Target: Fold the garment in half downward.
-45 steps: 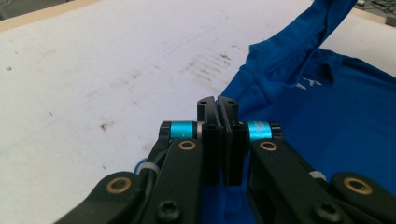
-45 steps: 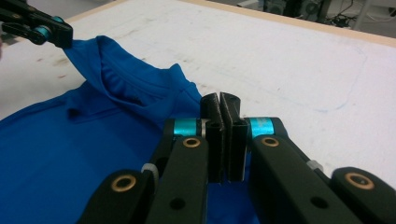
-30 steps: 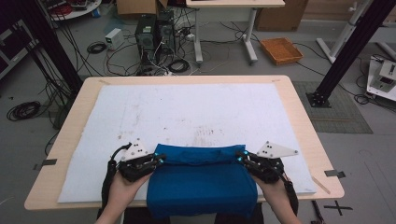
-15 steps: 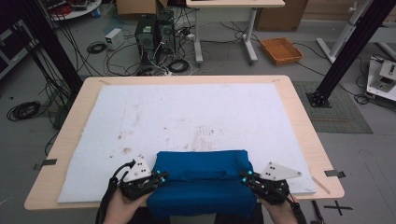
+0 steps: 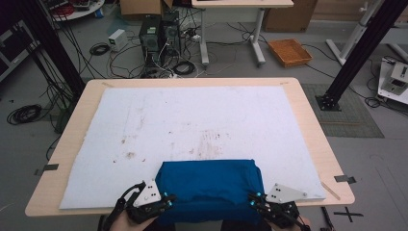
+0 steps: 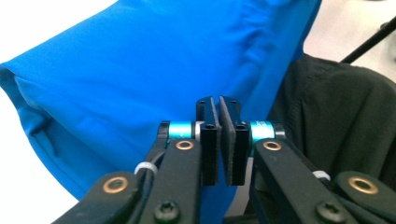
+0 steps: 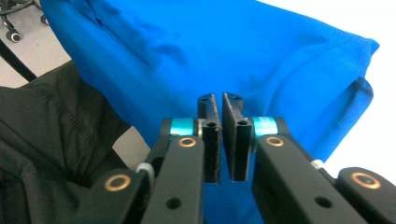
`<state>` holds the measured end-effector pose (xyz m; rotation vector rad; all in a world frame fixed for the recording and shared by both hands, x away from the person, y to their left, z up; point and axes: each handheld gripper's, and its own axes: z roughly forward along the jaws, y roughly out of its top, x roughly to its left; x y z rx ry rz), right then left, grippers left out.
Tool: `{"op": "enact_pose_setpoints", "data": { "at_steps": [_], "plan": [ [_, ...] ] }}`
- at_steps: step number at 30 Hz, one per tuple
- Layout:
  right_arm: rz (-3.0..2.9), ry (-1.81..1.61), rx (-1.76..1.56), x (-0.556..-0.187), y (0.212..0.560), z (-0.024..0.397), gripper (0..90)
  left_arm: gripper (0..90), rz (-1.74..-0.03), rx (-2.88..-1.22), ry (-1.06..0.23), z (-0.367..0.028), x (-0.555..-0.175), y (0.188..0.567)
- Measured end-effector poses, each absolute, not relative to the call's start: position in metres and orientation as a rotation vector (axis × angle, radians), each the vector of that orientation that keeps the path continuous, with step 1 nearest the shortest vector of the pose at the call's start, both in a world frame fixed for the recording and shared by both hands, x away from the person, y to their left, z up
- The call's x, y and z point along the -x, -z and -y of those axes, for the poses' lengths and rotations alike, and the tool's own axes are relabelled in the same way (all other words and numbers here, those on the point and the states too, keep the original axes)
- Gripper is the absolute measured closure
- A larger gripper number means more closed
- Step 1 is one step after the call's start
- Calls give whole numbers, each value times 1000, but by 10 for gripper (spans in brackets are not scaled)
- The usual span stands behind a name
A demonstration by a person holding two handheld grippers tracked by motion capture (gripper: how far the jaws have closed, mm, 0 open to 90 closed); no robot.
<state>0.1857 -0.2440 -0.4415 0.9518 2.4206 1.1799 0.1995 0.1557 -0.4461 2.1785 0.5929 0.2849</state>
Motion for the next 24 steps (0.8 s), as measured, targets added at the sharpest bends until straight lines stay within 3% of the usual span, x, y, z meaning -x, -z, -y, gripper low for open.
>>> {"op": "enact_pose_setpoints", "data": {
  "at_steps": [6,11,24],
  "plan": [
    [-2373,-1183,-983,-188,439,252,772,726,-608,-2143,-307,-160,-202,441],
    [-2264,-1235,-1051,-217,428,259,717,624,-721,-2054,-347,-166,-228,432],
    [-2131,-1224,-1214,-274,428,261,591,527,-922,-1950,-434,-174,-283,428]
  ]
}}
